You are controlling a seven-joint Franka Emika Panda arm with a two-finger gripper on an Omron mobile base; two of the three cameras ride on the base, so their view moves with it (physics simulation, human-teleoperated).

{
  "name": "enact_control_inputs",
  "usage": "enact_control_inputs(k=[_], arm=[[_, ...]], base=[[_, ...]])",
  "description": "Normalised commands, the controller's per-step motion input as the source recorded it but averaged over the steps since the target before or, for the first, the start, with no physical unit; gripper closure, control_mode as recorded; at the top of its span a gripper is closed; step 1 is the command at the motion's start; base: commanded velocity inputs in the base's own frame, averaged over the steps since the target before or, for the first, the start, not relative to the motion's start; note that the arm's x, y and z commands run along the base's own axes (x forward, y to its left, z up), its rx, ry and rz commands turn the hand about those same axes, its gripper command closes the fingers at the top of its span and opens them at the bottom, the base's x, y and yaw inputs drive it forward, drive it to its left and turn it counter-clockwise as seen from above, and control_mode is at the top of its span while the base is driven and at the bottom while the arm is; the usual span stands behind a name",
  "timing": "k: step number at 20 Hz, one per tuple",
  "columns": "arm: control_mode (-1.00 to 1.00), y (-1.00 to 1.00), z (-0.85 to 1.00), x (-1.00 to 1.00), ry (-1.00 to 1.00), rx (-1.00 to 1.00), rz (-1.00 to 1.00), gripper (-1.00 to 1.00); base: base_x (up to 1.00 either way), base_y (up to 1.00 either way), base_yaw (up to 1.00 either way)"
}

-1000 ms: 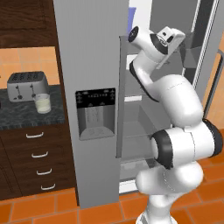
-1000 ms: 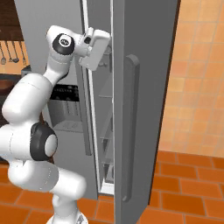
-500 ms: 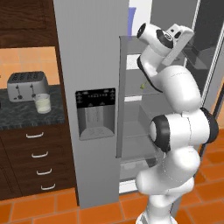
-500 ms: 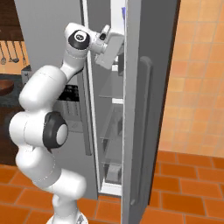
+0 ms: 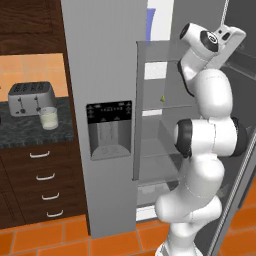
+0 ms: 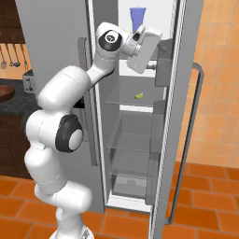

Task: Grab a lemon wedge from the fridge and one ice cube from the ice bowl, and put them in the glass of lemonade.

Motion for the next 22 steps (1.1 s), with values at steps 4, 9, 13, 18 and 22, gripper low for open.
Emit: enact_control_inputs(k=[4,9,13,18,22], arm=[[-1.00,-0.33,0.00,-0.03,0.01,0.00,-0.04,-1.00],[-1.00,0.87,0.29,-0.36,-0.05,-0.01,0.00,-1.00],[-1.00,1.00,0.13,-0.64,-0.14,0.05,-0.06,-1.00],[-1.00,0.86,-0.76,-0.60,-0.15,0.50,-0.01,-1.00],[-1.00,0.48,-1.00,-0.74,-0.13,0.77,0.01,-1.00]], base=[[0.00,0.00,0.00],[0.00,0.00,0.00],[0.00,0.00,0.00],[0.00,0.00,0.00],[0.00,0.00,0.00]])
